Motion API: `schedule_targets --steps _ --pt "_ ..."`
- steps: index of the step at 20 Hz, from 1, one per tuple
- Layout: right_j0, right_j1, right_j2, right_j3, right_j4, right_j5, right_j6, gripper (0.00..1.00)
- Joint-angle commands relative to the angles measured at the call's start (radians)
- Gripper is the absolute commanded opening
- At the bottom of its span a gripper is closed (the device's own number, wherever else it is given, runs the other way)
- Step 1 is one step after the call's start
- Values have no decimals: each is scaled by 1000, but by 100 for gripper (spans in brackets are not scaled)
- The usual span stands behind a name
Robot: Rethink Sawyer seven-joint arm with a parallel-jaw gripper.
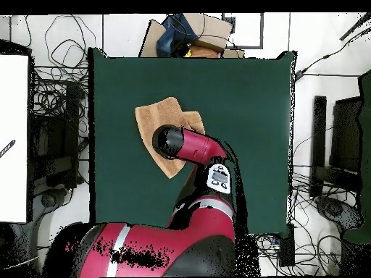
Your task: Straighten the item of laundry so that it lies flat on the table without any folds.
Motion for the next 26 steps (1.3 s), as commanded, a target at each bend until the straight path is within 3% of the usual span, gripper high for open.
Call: schedule_targets --steps 1,13,26 --pt "-1 17 42 -90 41 42 198 100" --pt "19 -114 24 20 30 107 210 100" --pt "12 -155 43 116 16 48 209 100"
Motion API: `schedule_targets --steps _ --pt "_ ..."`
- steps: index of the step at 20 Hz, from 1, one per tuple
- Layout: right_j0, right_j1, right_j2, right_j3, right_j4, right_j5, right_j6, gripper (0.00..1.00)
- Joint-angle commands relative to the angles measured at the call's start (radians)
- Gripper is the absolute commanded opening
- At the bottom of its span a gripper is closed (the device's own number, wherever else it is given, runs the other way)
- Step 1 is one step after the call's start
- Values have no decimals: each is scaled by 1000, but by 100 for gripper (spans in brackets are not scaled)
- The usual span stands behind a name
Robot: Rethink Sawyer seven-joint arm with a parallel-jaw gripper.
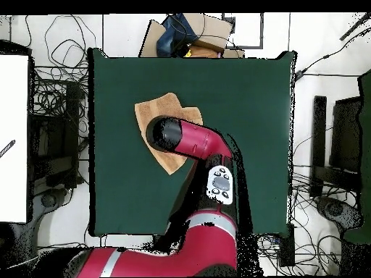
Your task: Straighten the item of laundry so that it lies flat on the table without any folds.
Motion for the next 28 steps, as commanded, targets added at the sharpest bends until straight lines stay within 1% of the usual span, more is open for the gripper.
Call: schedule_targets --steps 1,9,14,22,28 --pt "-2 -33 48 122 14 0 208 100" --pt "-16 -54 66 205 1 -75 207 100" --pt "-32 -57 78 233 -6 -110 195 100" --pt "-32 -49 77 237 -3 -122 189 100" --pt "-23 -37 71 202 4 -98 183 100"
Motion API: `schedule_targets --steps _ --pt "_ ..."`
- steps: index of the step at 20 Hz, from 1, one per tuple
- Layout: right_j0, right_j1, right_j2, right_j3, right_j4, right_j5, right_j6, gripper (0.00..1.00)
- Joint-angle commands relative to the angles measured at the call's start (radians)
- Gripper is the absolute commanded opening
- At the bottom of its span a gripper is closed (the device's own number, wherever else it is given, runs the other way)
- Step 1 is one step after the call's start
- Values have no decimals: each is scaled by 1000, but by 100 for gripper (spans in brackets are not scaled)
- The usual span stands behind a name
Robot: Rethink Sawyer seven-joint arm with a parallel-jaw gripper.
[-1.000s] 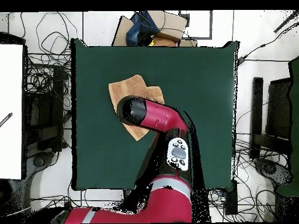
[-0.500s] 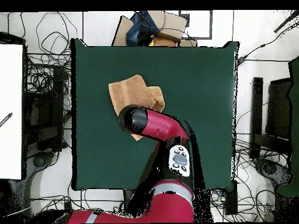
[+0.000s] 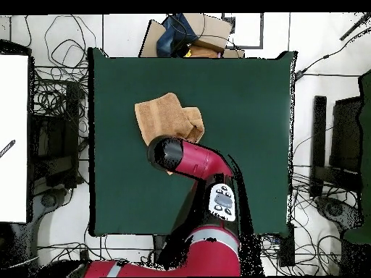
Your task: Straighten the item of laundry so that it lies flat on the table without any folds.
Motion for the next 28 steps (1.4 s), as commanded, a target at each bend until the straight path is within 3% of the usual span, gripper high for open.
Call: schedule_targets --steps 1,28 --pt "-12 18 70 23 6 -42 184 100" --pt "-4 86 36 -178 34 108 195 100"
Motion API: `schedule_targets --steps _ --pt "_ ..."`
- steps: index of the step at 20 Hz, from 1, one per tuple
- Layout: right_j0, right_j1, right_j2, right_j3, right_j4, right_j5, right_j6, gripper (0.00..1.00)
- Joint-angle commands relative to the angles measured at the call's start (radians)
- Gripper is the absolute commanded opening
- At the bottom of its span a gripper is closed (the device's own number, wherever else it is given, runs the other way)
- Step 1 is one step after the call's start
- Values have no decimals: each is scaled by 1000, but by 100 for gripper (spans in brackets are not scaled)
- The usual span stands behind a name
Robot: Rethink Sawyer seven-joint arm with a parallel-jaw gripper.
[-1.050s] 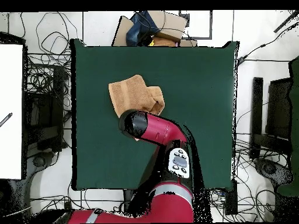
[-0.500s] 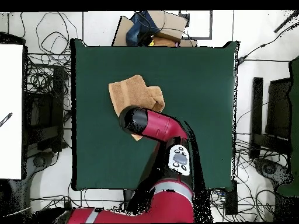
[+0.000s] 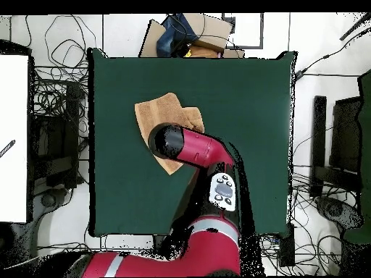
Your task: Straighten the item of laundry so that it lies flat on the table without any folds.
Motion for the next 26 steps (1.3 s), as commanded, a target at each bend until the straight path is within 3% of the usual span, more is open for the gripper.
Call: schedule_targets --steps 1,13,26 --pt "-5 56 35 -80 34 103 195 100" --pt "-5 87 26 -150 36 154 205 100" --pt "6 152 28 -175 28 117 212 100"
